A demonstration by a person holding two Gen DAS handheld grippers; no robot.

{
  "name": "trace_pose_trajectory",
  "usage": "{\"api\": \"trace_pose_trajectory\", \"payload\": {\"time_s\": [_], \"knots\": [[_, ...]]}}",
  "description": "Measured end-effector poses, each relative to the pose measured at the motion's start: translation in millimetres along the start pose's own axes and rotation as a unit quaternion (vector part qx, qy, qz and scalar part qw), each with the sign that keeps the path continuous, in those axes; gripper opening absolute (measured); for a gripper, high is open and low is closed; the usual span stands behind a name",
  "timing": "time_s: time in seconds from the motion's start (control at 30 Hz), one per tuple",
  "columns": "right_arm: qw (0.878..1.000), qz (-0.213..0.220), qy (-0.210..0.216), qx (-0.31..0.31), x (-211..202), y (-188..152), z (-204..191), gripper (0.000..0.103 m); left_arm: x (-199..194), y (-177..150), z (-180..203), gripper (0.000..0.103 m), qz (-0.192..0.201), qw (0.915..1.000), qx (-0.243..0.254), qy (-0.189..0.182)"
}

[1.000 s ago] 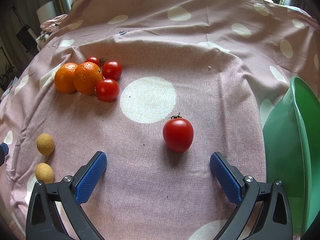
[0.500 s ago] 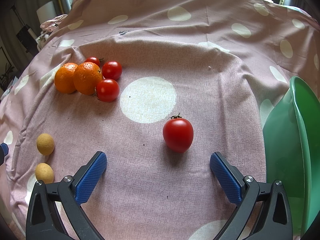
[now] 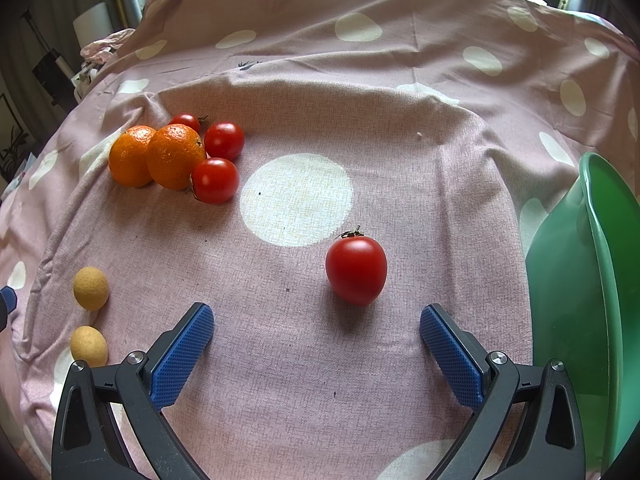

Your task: Organize fruits

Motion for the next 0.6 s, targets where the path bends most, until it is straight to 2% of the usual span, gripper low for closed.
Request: {"api": "trace_pose_trajectory", "payload": {"time_s": [0.6], "knots": [[1.000,0.000,0.000,0.000,-0.2,0.2,0.2,0.102,-1.4,-1.1,3.1,0.100,0.001,1.0000,-0.001,-0.001]]}}
Point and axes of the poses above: each gripper's, at about its wrist camera, not at the fingertips, and x roughly the way its jaws point, z to its right, y to its top, the point moved 8 cm from there along x, roughly the way its jaws point, and after that the axes turned 15 degrees about -y, right-handed, at the moved point
